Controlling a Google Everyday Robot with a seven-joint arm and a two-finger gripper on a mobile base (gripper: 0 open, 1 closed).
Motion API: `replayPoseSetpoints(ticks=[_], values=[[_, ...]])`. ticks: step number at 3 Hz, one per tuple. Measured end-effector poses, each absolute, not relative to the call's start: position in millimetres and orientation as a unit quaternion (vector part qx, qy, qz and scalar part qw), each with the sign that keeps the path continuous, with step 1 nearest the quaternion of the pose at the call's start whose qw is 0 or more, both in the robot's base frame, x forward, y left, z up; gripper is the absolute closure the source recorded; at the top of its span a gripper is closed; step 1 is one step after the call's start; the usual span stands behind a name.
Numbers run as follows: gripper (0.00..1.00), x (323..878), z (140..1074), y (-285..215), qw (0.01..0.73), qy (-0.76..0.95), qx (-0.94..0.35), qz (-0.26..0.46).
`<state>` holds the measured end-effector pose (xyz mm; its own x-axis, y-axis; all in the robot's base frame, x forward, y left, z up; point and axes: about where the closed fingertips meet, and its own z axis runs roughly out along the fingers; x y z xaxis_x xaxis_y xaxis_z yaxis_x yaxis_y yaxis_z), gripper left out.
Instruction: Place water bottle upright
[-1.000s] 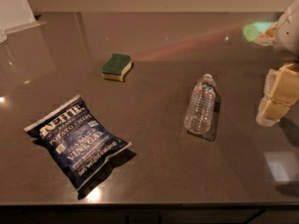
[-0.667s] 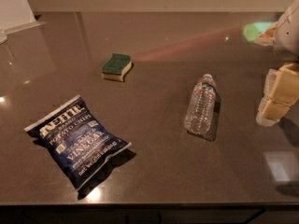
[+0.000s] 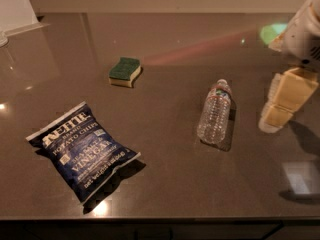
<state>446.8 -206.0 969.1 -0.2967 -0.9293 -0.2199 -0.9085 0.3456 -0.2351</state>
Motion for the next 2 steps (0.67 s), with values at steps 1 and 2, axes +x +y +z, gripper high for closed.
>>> replayPoseSetpoints(ticks=[1,2], values=[[0.00,470,951,-184,0.158,0.839,-0.520,-0.024],[0.00,491,938,-169,0.151,0.873,-0.464,-0.018]])
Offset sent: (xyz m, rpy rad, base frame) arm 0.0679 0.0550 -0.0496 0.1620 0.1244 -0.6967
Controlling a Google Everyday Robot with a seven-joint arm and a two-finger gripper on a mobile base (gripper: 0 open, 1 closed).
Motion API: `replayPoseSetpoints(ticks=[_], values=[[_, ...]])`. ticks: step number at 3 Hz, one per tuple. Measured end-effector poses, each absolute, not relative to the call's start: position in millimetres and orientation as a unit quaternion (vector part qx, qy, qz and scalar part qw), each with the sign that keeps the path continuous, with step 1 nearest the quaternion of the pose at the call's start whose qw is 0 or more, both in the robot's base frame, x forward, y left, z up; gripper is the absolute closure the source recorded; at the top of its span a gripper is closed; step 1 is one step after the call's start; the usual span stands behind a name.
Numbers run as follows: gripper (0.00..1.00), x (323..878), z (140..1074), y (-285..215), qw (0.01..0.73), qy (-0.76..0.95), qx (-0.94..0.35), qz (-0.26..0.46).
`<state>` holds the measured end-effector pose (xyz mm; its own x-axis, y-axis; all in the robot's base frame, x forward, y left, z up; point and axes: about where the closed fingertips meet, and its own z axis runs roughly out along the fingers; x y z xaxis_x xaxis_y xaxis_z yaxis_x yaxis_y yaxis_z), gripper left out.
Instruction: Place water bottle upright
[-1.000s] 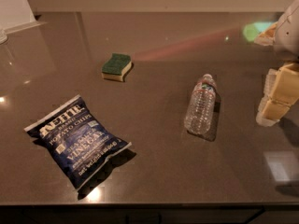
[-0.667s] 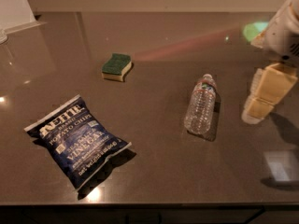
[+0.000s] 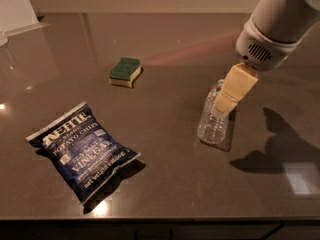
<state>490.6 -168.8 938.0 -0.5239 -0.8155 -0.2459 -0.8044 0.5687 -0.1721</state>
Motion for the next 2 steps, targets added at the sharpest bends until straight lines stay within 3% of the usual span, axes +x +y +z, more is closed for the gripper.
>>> replayPoseSetpoints(ticks=[2], values=[[0.00,516,909,-162,0.118,0.939,-0.323,-0.021]])
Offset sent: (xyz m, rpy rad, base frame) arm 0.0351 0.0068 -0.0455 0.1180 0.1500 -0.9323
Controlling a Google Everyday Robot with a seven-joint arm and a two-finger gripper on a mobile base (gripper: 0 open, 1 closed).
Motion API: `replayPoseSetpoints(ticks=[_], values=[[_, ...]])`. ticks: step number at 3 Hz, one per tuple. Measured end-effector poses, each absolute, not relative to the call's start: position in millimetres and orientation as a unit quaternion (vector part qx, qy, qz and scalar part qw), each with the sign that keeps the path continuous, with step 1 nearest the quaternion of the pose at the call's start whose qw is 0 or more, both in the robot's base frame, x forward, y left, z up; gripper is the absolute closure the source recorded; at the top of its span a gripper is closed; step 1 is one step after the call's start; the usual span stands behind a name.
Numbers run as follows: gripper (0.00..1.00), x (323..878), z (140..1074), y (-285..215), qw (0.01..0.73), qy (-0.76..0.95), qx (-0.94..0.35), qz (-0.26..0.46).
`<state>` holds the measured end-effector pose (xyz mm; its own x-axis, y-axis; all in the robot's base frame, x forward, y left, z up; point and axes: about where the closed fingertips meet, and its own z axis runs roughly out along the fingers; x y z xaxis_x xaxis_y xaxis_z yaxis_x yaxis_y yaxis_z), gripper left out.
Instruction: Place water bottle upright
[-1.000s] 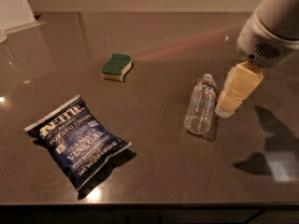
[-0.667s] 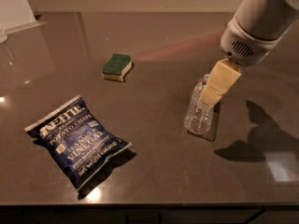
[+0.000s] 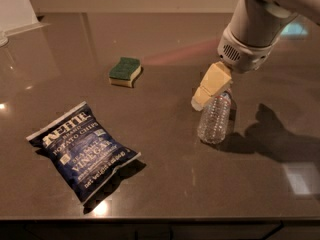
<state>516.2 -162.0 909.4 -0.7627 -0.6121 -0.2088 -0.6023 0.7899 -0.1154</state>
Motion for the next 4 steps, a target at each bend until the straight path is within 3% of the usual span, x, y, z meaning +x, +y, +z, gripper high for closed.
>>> replayPoseSetpoints(ticks=[4], values=[[0.00,535,855,-163,0.058,0.998,0.006,-0.021]])
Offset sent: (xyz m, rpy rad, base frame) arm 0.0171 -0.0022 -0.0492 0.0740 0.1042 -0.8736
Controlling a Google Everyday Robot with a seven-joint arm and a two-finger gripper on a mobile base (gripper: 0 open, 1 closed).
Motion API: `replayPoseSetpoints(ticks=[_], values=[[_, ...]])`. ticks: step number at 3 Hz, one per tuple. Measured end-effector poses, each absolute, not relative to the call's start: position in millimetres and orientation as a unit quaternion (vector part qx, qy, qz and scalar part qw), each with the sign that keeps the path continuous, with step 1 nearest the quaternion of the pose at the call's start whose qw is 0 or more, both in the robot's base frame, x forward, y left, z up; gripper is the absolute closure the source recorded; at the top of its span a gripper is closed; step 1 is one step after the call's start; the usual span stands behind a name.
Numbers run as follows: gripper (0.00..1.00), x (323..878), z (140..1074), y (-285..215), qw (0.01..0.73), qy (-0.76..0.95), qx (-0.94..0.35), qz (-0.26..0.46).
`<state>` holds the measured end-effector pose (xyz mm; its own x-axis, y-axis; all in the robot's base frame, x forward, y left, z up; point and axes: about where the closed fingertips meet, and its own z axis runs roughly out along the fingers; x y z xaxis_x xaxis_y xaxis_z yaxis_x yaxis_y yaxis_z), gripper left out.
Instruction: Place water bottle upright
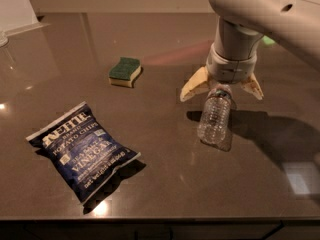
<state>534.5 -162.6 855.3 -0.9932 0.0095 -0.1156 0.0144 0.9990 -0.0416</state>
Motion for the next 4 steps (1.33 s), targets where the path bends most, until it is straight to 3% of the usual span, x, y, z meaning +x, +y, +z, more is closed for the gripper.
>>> replayPoseSetpoints(ticks=[1,3,4], values=[[0.17,537,847,-160,0.049,0.997,0.052,-0.015],[0.64,540,846,-157,0.052,0.996,0.074,0.004],[0.88,549,865,-153,0.094,0.994,0.037,0.031]])
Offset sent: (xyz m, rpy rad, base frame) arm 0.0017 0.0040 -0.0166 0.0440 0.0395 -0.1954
